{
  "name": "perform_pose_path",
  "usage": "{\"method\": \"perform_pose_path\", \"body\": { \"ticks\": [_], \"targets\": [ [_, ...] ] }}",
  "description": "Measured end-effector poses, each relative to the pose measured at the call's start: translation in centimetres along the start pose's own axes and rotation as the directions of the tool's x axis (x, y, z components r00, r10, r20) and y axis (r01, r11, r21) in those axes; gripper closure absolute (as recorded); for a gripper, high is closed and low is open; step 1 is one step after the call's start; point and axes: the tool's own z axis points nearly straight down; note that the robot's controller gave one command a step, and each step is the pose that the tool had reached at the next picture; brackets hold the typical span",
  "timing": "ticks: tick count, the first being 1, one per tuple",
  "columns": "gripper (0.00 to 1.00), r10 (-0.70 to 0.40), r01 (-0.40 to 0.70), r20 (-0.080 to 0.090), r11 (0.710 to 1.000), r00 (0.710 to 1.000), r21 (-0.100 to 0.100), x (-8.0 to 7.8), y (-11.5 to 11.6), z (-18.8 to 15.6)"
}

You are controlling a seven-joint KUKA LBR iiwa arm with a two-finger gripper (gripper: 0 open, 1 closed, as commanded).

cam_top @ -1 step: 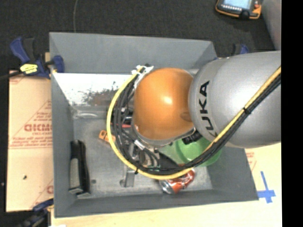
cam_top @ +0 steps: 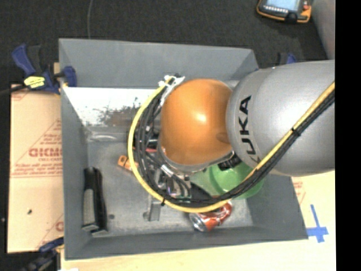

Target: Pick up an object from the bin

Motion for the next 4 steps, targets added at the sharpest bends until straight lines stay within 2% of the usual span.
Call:
{"method": "perform_pose_path", "body": {
  "ticks": [1,2,3,4],
  "targets": [
    [0.0,0.103,-0.103,0.003,0.995,0.995,-0.001,-7.2,-10.3,15.6],
    [0.0,0.221,-0.221,0.009,0.975,0.975,-0.008,-4.9,-10.0,15.9],
    [0.0,0.426,-0.426,0.005,0.905,0.905,-0.002,-4.8,-13.4,15.9],
    [0.0,0.225,-0.225,0.01,0.974,0.974,-0.008,-5.0,-10.1,15.9]
  ]
}}
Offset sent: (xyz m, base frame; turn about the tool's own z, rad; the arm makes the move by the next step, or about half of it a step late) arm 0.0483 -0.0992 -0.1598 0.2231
